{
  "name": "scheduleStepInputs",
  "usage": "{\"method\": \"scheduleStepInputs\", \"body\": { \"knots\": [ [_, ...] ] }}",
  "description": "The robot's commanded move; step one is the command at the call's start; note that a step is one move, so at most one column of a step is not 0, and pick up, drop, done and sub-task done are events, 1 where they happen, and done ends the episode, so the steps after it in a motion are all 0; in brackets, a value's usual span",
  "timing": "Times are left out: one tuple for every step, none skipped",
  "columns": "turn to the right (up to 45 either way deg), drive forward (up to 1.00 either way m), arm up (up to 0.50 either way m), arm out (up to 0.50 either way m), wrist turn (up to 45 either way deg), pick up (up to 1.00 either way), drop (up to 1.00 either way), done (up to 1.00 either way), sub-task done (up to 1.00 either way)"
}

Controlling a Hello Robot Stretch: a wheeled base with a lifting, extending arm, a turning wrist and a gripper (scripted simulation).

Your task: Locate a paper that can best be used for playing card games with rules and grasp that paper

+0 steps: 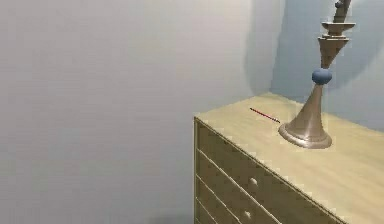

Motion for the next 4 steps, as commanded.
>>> {"method": "scheduleStepInputs", "body": {
  "knots": [
    [45.0, 0.0, 0.0, 0.0, 0.0, 0.0, 0.0, 0.0, 0.0],
    [21.0, 0.0, 0.0, 0.0, 0.0, 0.0, 0.0, 0.0, 0.0],
    [0.0, 0.3, 0.0, 0.0, 0.0, 0.0, 0.0, 0.0, 0.0],
    [-42.0, 0.0, 0.0, 0.0, 0.0, 0.0, 0.0, 0.0, 0.0]
  ]
}}
